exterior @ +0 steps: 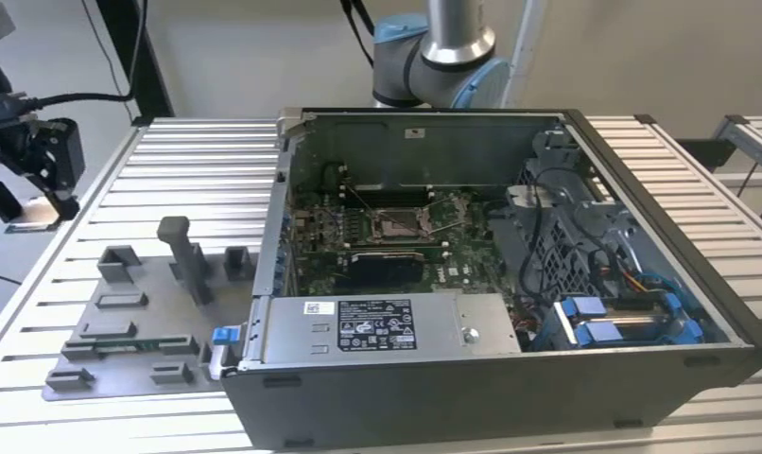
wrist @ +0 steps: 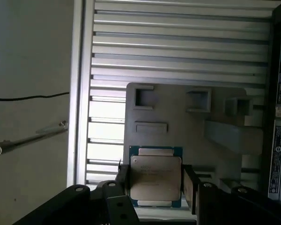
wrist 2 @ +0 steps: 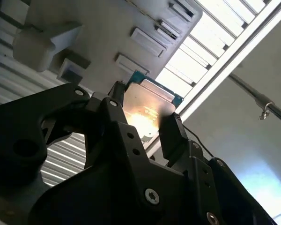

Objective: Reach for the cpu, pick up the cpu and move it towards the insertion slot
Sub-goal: 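Pick up the cpu and move it towards the insertion slot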

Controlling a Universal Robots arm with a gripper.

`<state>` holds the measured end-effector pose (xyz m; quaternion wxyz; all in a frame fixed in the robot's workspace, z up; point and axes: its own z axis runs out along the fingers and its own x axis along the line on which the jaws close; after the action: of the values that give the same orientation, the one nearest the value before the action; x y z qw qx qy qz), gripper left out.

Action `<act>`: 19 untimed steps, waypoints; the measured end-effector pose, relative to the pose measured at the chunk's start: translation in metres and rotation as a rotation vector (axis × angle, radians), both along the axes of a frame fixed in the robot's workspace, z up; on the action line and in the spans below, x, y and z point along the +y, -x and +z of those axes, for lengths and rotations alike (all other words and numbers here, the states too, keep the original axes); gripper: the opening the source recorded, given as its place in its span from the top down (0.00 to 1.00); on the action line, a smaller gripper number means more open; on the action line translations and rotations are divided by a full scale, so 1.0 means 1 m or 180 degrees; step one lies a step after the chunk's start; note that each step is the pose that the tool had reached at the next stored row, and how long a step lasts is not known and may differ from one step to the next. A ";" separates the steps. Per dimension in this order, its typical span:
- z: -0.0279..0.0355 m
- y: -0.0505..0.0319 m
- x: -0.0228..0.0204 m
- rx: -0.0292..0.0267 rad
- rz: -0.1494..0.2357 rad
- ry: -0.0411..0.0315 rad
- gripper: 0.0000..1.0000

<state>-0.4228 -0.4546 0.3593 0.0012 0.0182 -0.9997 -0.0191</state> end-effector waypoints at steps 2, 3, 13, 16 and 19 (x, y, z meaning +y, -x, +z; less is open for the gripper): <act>0.0068 0.0001 0.0000 0.0000 0.0000 0.0000 1.00; 0.0099 0.0001 0.0000 0.0000 0.0000 0.0000 1.00; 0.0122 -0.0004 0.0001 0.0000 0.0000 0.0000 1.00; 0.0120 -0.0048 0.0001 0.0000 0.0000 0.0000 1.00; 0.0120 -0.0120 0.0000 0.0000 0.0000 0.0000 1.00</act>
<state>-0.4108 -0.4545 0.3713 0.0011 0.0181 -0.9997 -0.0191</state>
